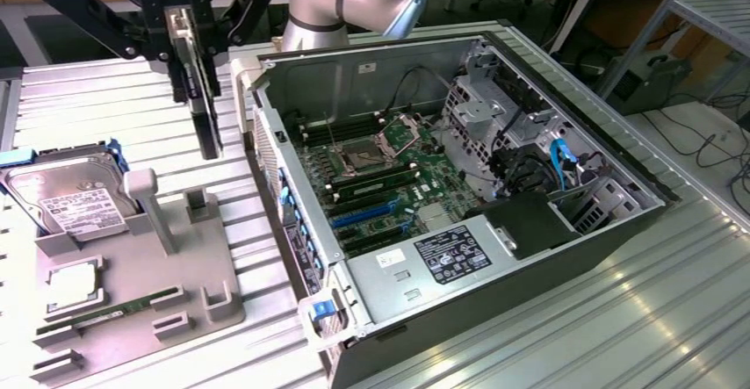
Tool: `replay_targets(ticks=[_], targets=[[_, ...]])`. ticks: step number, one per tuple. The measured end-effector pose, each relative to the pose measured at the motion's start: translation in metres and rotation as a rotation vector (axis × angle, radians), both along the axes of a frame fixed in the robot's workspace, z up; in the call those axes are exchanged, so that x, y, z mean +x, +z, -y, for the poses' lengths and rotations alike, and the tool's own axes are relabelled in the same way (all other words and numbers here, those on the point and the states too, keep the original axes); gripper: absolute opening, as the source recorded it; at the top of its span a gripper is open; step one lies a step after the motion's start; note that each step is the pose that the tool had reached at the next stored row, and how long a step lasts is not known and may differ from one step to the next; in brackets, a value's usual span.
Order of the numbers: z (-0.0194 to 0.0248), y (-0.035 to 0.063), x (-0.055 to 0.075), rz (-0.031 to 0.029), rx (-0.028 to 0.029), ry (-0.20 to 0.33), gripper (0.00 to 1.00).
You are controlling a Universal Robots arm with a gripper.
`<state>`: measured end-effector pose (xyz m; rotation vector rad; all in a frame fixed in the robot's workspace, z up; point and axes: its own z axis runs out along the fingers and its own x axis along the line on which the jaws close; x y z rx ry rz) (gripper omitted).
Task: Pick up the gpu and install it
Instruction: 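Pick up the gpu and move the gpu toward the slot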
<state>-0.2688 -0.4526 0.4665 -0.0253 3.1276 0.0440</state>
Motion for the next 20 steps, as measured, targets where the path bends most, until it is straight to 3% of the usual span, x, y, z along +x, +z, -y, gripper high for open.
replay_targets(ticks=[20], targets=[[0.0000, 0.0000, 0.020, 0.0000, 0.0000, 0.000, 0.27]])
